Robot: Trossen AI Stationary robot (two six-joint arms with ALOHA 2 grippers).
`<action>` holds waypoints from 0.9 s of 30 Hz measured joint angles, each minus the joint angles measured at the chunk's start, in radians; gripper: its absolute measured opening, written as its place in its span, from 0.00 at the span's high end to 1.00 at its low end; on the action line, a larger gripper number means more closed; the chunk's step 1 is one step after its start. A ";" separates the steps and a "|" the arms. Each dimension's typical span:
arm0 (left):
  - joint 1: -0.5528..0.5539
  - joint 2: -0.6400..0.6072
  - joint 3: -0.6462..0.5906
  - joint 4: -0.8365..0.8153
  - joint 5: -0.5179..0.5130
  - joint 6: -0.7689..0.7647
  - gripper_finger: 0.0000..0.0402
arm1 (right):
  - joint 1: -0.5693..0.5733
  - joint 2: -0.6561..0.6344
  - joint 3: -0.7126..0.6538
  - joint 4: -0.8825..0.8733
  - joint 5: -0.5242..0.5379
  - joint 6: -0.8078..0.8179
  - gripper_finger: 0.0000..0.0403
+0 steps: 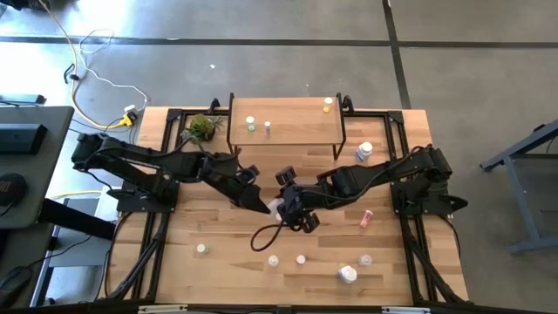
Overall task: Pick and place medicine bottles onto shelf by color
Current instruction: Put the top transparent pill bottle on the shelf
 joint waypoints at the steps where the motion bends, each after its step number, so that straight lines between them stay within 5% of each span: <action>1: 0.000 0.005 0.000 0.011 0.000 0.000 0.60 | 0.000 0.000 0.000 -0.003 0.000 0.000 0.68; 27: 0.001 0.034 0.000 0.035 0.020 0.056 0.48 | -0.003 0.000 0.000 -0.010 -0.007 0.006 0.68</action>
